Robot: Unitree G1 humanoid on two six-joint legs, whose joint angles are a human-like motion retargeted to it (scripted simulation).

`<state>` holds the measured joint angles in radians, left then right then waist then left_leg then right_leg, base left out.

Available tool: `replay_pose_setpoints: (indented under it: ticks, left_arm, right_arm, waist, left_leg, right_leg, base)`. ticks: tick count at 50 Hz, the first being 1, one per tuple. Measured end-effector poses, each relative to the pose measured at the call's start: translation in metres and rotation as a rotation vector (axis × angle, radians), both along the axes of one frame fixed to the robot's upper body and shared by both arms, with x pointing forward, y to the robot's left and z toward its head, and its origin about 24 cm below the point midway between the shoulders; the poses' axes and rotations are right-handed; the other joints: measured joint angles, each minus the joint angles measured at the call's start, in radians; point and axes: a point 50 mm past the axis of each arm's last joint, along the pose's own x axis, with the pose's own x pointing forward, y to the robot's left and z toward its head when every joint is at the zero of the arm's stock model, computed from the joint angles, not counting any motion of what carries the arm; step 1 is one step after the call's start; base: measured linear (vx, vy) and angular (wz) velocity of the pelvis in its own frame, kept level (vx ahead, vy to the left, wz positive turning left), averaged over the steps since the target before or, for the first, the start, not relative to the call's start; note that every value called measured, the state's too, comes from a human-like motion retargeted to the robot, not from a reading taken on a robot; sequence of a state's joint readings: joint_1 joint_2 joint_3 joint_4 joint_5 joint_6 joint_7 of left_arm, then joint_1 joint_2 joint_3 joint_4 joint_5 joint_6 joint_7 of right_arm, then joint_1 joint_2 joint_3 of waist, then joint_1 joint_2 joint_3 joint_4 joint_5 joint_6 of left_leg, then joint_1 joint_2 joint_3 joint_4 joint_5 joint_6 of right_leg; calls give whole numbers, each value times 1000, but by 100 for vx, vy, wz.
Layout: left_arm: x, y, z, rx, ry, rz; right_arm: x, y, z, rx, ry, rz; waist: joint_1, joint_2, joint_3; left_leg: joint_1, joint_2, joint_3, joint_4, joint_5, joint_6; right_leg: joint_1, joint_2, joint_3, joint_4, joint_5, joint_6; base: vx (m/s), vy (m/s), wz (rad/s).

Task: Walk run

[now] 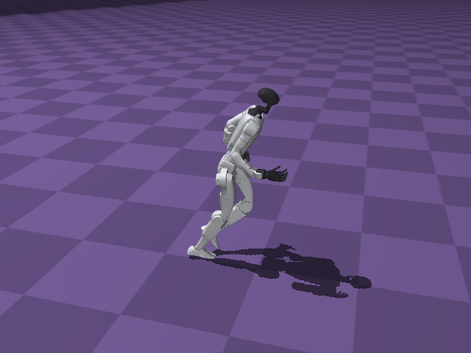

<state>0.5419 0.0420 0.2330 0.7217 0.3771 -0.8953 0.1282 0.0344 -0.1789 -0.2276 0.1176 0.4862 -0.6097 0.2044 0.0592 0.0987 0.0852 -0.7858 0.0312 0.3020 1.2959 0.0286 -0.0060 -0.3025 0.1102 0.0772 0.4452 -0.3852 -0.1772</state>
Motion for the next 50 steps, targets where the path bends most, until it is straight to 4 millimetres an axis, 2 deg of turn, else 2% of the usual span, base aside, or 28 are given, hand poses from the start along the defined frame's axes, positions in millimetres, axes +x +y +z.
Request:
replay_pose_setpoints:
  ticks: [2, 5, 7, 8, 10, 11, 12, 13, 16, 18, 19, 20, 23, 25, 28, 30, 32, 33, 35, 37, 38, 40, 42, 43, 45, 47, 48, 50]
  left_arm:
    - [-2, 1, 1, -13, -11, 36]
    - [12, -3, 5, -33, -58, 26]
    - [39, 0, 15, -14, -140, 7]
    - [55, 1, 22, 0, -196, 0]
    - [93, 6, 45, 53, -331, -24]
    - [111, 6, 59, 86, -406, -49]
    - [126, 3, 72, 112, -475, -75]
    - [135, -5, 81, 122, -530, -106]
    - [183, -24, 123, 78, -801, -146]
    - [200, -48, 139, -21, -890, -197]
    - [203, -53, 145, -51, -916, -221]
    - [204, -56, 150, -69, -938, -244]
    - [196, -56, 153, -57, -914, -325]
    - [189, -53, 151, -16, -863, -391]
    - [174, -45, 142, 0, -765, -417]
    - [162, -44, 131, -67, -720, -371]
    - [137, -35, 108, -117, -619, -326]
    - [111, -27, 87, -117, -505, -302]
    - [60, -20, 48, -160, -254, -262]
    - [34, -24, 32, -271, -166, -185]
    - [27, -24, 29, -332, -153, -150]
    - [20, -22, 26, -407, -131, -124]
    - [24, -17, 32, -401, -164, -108]
    - [29, -13, 36, -383, -189, -107]
    - [45, -9, 47, -335, -246, -124]
    - [69, -4, 63, -269, -342, -138]
    - [84, -2, 74, -231, -401, -146]
    - [110, -4, 94, -184, -511, -167]
  right_arm:
    - [-8, -2, -11, 41, 34, -30]
    - [-24, 1, -33, 106, 107, -66]
    - [-34, 9, -47, 167, 142, -82]
    - [-36, 15, -53, 198, 160, -84]
    - [-36, 29, -61, 262, 177, -69]
    - [-38, 36, -65, 276, 187, -49]
    - [-45, 41, -71, 284, 215, -33]
    - [-62, 43, -82, 282, 279, -23]
    - [-99, 42, -102, 277, 421, 4]
    - [-123, 34, -109, 250, 504, -14]
    - [-132, 30, -110, 220, 534, -25]
    - [-140, 25, -110, 185, 561, -36]
    - [-155, 2, -102, 30, 609, -83]
    - [-156, -7, -95, -21, 604, -120]
    - [-129, -7, -77, -65, 493, -91]
    - [-104, -8, -57, -95, 374, -87]
    - [-82, -4, -36, -121, 261, -68]
    - [-77, 4, -32, -123, 234, -43]
    - [-70, -2, -25, -95, 172, -75]
    - [-58, -3, -18, -75, 115, -72]
    - [-54, -4, -16, -84, 104, -67]
    - [-53, -8, -16, -94, 117, -66]
    - [-56, -8, -20, -93, 146, -39]
    - [-59, -8, -22, -89, 161, -29]
    - [-66, -10, -27, -74, 187, -22]
    - [-63, 0, -30, -42, 185, 10]
    - [-58, 8, -30, -21, 171, 34]
    - [-49, 24, -29, 23, 151, 90]
  waist:
    - [58, -40, 8]
    - [197, -163, 20]
    - [222, -207, 44]
    - [196, -226, 65]
    - [81, -230, 101]
    - [12, -232, 97]
    - [-39, -217, 86]
    - [-51, -168, 60]
    - [-119, -92, -1]
    - [-127, -81, -59]
    - [-156, -66, -75]
    - [-198, -42, -87]
    - [-310, 68, -111]
    - [-370, 115, -105]
    - [-406, 124, -39]
    - [-390, 72, -25]
    - [-350, 18, -40]
    - [-295, 25, -50]
    - [-212, 49, -60]
    - [-98, 19, -110]
    - [-9, 7, -130]
    - [46, -11, -143]
    - [129, -87, -147]
    - [162, -117, -148]
    - [195, -178, -125]
    - [198, -208, -76]
    - [144, -187, -63]
    - [97, -137, -31]
  left_leg:
    - [-111, 51, 63, -175, -54, 84]
    - [-215, 14, 124, -601, -141, 153]
    - [-163, -35, 79, -862, -221, 117]
    - [-136, -66, 53, -914, -259, 100]
    - [-51, -119, -18, -936, -173, 155]
    - [-11, -114, 30, -835, -265, 223]
    - [20, -110, -6, -747, -338, 248]
    - [34, -108, -208, -685, -374, 189]
    - [168, -27, -195, -596, -576, 143]
    - [343, -26, -147, -726, -576, 95]
    - [431, -25, -132, -800, -511, 62]
    - [515, -20, -128, -870, -425, 22]
    - [726, 20, -165, -1071, 183, -125]
    - [846, 60, -115, -1141, 492, -241]
    - [873, -14, -282, -831, 495, -256]
    - [890, -176, -271, -692, 495, -256]
    - [833, -222, -151, -497, 471, -251]
    - [806, -181, -89, -356, 401, -238]
    - [644, -53, -62, -1, 219, -134]
    - [444, 11, 7, 59, 92, -35]
    - [355, 37, 52, 21, 37, 4]
    - [185, 30, 21, -124, -30, 90]
    - [82, 9, 89, -388, -73, 172]
    - [55, -17, 106, -558, -96, 214]
    - [107, -118, 110, -937, -181, 249]
    - [124, -143, 19, -1118, -261, 151]
    - [152, -138, -47, -1151, -280, 133]
    - [189, -105, -130, -1103, -220, 200]
  right_leg:
    - [151, 6, -17, -142, 265, 42]
    - [319, -74, 36, -282, 801, 183]
    - [356, -127, -56, -160, 909, 271]
    - [348, -122, -26, -5, 909, 283]
    - [338, 73, 118, 226, 909, 317]
    - [307, 164, 87, 293, 909, 344]
    - [272, 248, 46, 356, 907, 358]
    - [227, 318, -15, 408, 900, 348]
    - [-55, 219, -180, 667, 652, 206]
    - [-202, 121, -195, 630, 522, 115]
    - [-272, 90, -181, 575, 480, 116]
    - [-341, 66, -162, 512, 444, 137]
    - [-436, -40, -154, 147, 418, 223]
    - [-441, -104, -150, -115, 365, 241]
    - [-365, -115, -30, -331, 222, 286]
    - [-334, -178, 9, -295, 244, 217]
    - [-307, -169, 17, -120, 331, 87]
    - [-256, -30, 154, -24, 226, 33]
    - [-160, -11, 69, 83, 112, -1]
    - [-3, 51, 117, 6, 91, -70]
    - [80, 72, 167, -65, 144, -78]
    - [198, 70, 105, -156, 373, -17]
    - [305, -27, 1, -235, 728, 140]
    - [354, -42, 25, -253, 863, 250]
    - [396, -108, -67, -97, 909, 409]
    - [442, -57, 26, 51, 909, 437]
    - [468, 20, 62, 78, 909, 433]
    - [499, 167, 81, 157, 909, 402]
  base:
    - [214, -54, 20]
    - [219, -53, -66]
    - [254, -56, 21]
    - [251, -67, 144]
    - [213, -86, 240]
    - [216, -109, 232]
    - [298, -112, 129]
    - [308, -88, 54]
    - [230, -68, 20]
    - [274, -96, -1]
    - [227, -81, 55]
    - [197, -54, 98]
    - [238, -72, 84]
    - [203, -60, 37]
    - [239, -87, -55]
    - [195, -42, -50]
    - [181, -59, -57]
    - [182, -76, -74]
    - [196, -61, -55]
    - [279, -55, -152]
    - [269, -39, -157]
    - [210, -34, -14]
    - [233, -52, -25]
    - [281, -58, -23]
    - [218, -63, 12]
    - [258, -85, 46]
    - [256, -79, 124]
    - [235, -96, 93]
